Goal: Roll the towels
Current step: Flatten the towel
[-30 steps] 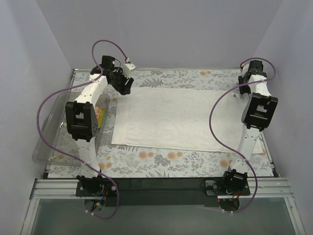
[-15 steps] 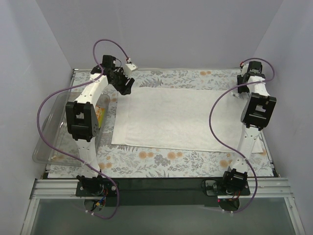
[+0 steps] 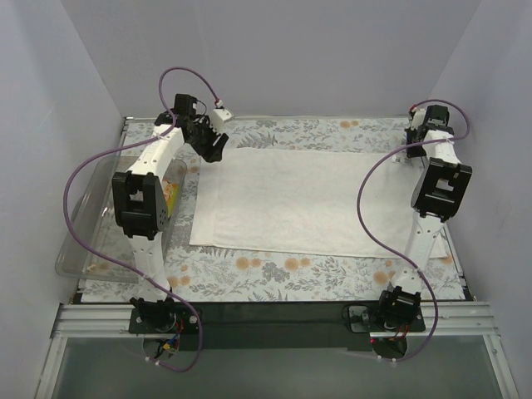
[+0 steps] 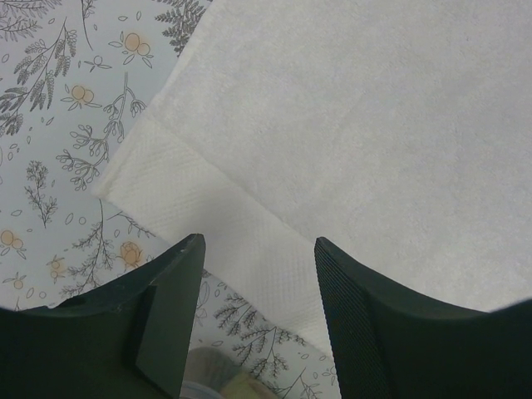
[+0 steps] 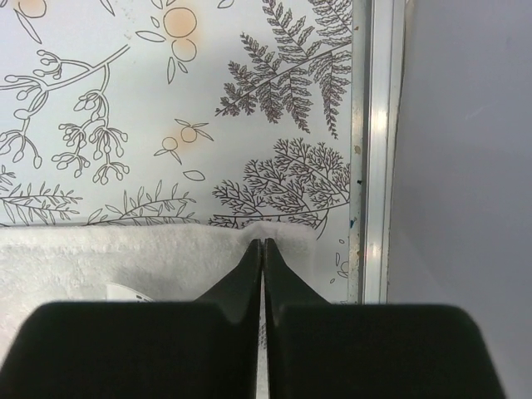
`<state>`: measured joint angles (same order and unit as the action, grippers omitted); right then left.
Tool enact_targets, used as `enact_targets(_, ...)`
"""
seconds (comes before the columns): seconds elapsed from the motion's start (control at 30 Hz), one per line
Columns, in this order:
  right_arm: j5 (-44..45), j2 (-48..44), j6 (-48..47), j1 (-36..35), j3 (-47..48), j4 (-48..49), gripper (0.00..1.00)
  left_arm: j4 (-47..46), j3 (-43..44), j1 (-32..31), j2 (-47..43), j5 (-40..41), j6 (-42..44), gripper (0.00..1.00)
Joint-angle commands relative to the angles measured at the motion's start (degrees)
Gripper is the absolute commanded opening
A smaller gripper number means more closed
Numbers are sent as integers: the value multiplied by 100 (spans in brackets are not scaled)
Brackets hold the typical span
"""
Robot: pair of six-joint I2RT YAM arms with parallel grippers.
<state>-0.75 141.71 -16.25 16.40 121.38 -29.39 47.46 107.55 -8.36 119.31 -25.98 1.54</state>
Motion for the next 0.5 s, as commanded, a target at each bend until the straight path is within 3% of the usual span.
enact_targets(0.0,-145,375,17,74,-290,-472,1,114,249,36,-39,40,48,52)
enact_targets(0.13,-223,95,-88,74,-282,-489,1,219,652,89,294,66,4,51)
enact_targets(0.23,-206,-125,-142,65,-185,-463,15,298,881,89,461,-64,-40,51)
enact_targets(0.47,-197,-478,235,109,-282,-200,29,343,821,89,436,-144,-31,51)
